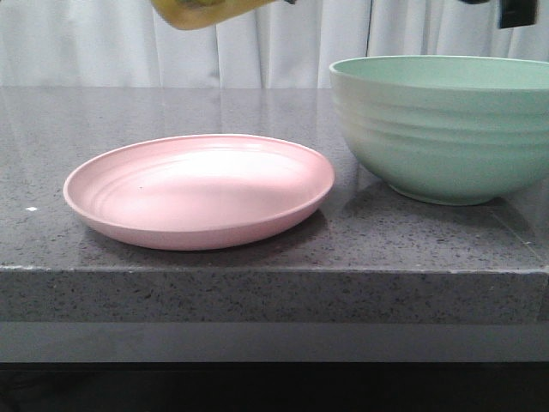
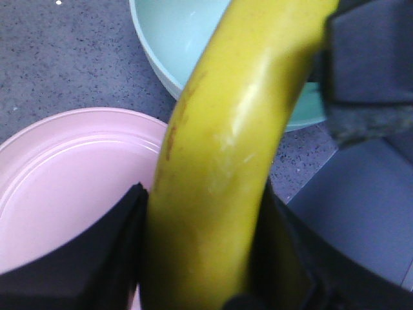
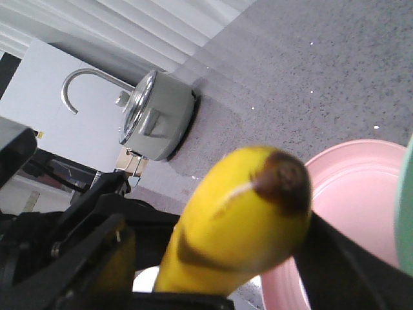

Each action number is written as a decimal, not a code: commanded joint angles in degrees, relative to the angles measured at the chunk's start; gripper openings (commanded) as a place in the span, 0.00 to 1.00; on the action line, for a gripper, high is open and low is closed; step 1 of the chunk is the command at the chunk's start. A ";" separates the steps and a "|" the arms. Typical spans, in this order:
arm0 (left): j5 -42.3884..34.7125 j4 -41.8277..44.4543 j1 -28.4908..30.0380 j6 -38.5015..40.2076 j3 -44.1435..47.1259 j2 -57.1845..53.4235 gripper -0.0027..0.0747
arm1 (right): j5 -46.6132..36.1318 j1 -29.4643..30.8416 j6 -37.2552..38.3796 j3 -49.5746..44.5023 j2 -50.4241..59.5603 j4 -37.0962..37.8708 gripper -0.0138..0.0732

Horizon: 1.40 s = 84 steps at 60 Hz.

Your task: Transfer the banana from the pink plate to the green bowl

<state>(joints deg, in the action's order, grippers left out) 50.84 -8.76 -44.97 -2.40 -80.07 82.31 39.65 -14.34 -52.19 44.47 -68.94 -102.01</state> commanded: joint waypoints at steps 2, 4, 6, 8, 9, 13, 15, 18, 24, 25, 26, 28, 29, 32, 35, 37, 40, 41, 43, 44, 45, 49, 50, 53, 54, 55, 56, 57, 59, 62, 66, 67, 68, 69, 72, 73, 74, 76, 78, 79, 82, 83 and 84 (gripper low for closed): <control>-3.44 -1.21 -0.52 0.39 -1.92 -2.27 0.14 | 5.60 -0.06 -1.14 3.87 -1.13 -7.83 0.77; -3.44 -1.21 -0.52 0.39 -1.92 -2.27 0.14 | 5.70 -0.06 -1.14 4.16 -1.49 -7.83 0.77; -3.44 -1.21 -0.52 0.39 -1.92 -2.27 0.14 | 5.74 -0.06 -1.14 4.28 -1.62 -7.83 0.76; -3.44 -1.21 -0.52 0.39 -1.92 -2.27 0.14 | 5.47 -0.06 -1.14 4.28 -1.69 -7.83 0.74; -3.44 -1.21 -0.52 0.39 -1.92 -2.27 0.14 | 5.37 -0.06 -1.14 4.28 -1.69 -7.83 0.72; -3.44 -1.21 -0.52 0.39 -1.92 -2.27 0.14 | 5.21 -0.06 -1.14 4.28 -1.69 -7.83 0.63; -3.44 -1.21 -0.52 0.39 -1.92 -2.27 0.14 | 5.20 -0.06 -1.14 4.28 -1.69 -7.83 0.57; -3.44 -1.21 -0.52 0.39 -1.92 -2.27 0.14 | 5.08 -0.06 -1.14 4.28 -1.69 -7.83 0.50; -3.29 -1.21 -0.52 0.39 -1.92 -2.27 0.14 | 4.71 -0.06 -1.14 4.28 -1.69 -7.83 0.39; -3.30 -1.21 -0.52 0.39 -1.92 -2.27 0.14 | 4.64 -0.06 -1.14 4.28 -1.69 -7.83 0.38; -3.30 -1.21 -0.52 0.39 -1.92 -2.27 0.14 | 4.58 -0.06 -1.14 4.28 -1.69 -7.83 0.37; -3.06 -1.21 -0.52 0.39 -1.92 -2.27 0.15 | 4.59 -0.06 -1.14 4.28 -1.69 -7.83 0.35; -2.96 -1.21 -0.52 0.39 -1.92 -2.27 0.16 | 4.59 -0.06 -1.14 4.28 -1.69 -7.83 0.34; -2.69 -1.21 -0.52 0.39 -1.92 -2.27 0.20 | 4.59 -0.06 -1.14 4.28 -1.69 -7.83 0.34; -2.48 -1.21 -0.52 0.39 -1.92 -2.27 0.29 | 4.51 -0.06 -1.14 4.28 -1.69 -7.83 0.34; -2.39 -1.21 -0.52 0.39 -1.92 -2.27 0.38 | 4.52 -0.06 -1.14 4.28 -1.69 -7.83 0.34; -2.39 -1.21 -0.52 0.39 -1.92 -2.27 0.50 | 4.19 -0.01 -1.25 4.28 -1.69 -7.83 0.34; -2.39 -1.21 -0.52 0.39 -1.92 -2.27 0.54 | 4.06 -0.01 -1.38 4.28 -1.69 -7.83 0.34; -2.39 -1.21 -0.52 0.39 -1.92 -2.27 0.64 | 3.78 -0.01 -1.85 4.28 -1.69 -7.83 0.34; -2.39 -1.21 -0.52 0.39 -1.92 -2.27 0.69 | 3.60 -0.01 -2.23 4.28 -1.69 -7.83 0.34; -2.39 -1.21 -0.52 0.39 -1.92 -2.27 0.72 | 3.41 -0.01 -2.77 4.28 -1.69 -7.83 0.34; -2.39 -1.21 -0.52 0.39 -1.92 -2.27 0.81 | 2.83 0.43 -3.91 4.29 -1.69 -7.78 0.34; -2.39 -1.21 -0.52 0.39 -1.92 -2.27 0.82 | 2.83 0.80 -4.07 4.35 -1.69 -7.78 0.34; -2.39 -1.21 -0.52 0.39 -1.92 -2.27 0.84 | 2.99 1.83 -4.39 4.82 -1.69 -7.15 0.34; -2.39 -1.21 -0.52 0.39 -1.92 -2.27 0.83 | 3.12 2.47 -4.39 5.21 -1.69 -6.67 0.34; -2.39 -1.21 -0.52 0.39 -1.92 -2.27 0.83 | 3.27 2.95 -4.39 5.50 -1.69 -5.99 0.34; -2.39 -1.21 -0.52 0.39 -1.92 -2.27 0.83 | 3.42 3.47 -4.39 5.85 -1.69 -5.54 0.34; -2.39 -1.21 -0.52 0.39 -1.92 -2.27 0.83 | 3.74 4.03 -4.39 6.24 -1.69 -5.10 0.34; -2.39 -1.21 -0.52 0.39 -1.92 -2.27 0.83 | 4.35 5.57 -4.39 7.31 -1.69 -3.94 0.34; -2.39 -1.21 -0.52 0.39 -1.92 -2.27 0.83 | 5.12 8.03 -4.39 9.16 -1.69 -2.04 0.34; -2.25 -1.21 -0.52 0.39 -1.92 -2.27 0.83 | 5.71 11.79 -4.39 12.13 -1.69 1.03 0.34; -2.25 -1.21 -0.52 0.39 -1.92 -2.27 0.83 | 5.84 12.56 -4.39 12.67 -1.69 1.74 0.34; -2.25 -1.21 -0.52 0.39 -1.92 -2.27 0.83 | 6.08 13.69 -4.39 13.50 -1.69 2.69 0.34; -2.25 -1.21 -0.52 0.39 -1.92 -2.27 0.83 | 6.17 14.43 -4.39 14.03 -1.69 3.33 0.34; -2.25 -1.21 -0.52 0.39 -1.92 -2.27 0.83 | 6.25 16.54 -4.39 15.58 -1.69 6.27 0.34; -2.25 -1.21 -0.52 0.39 -1.92 -2.27 0.83 | 6.25 17.54 -4.57 16.34 -1.69 8.06 0.34; -2.25 -1.21 -0.52 0.39 -1.92 -2.27 0.83 | 6.25 18.14 -4.83 16.85 -1.69 9.38 0.34; -2.25 -1.21 -0.52 0.39 -1.92 -2.27 0.83 | 6.18 19.38 -5.55 18.02 -1.69 12.48 0.34; -2.25 -1.21 -0.52 0.39 -1.92 -2.27 0.83 | 5.87 20.20 -6.49 19.04 -1.69 16.73 0.34; -2.25 -1.06 -0.52 0.39 -1.92 -2.27 0.83 | 5.73 20.44 -6.85 19.37 -1.69 18.53 0.34; -2.25 -0.85 -0.52 0.39 -1.92 -2.27 0.83 | 4.87 20.77 -8.61 20.40 -1.69 26.61 0.34; -2.25 -0.85 -0.52 0.39 -1.92 -2.27 0.83 | 4.57 20.77 -8.84 20.59 -1.69 28.92 0.34; -2.25 -0.85 -0.52 0.39 -1.92 -2.27 0.83 | 4.28 20.72 -8.83 20.69 -1.69 30.97 0.34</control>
<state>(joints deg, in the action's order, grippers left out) 51.52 -8.99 -44.97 -2.31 -80.17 82.03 43.68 5.77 -58.80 62.38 -72.10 -77.55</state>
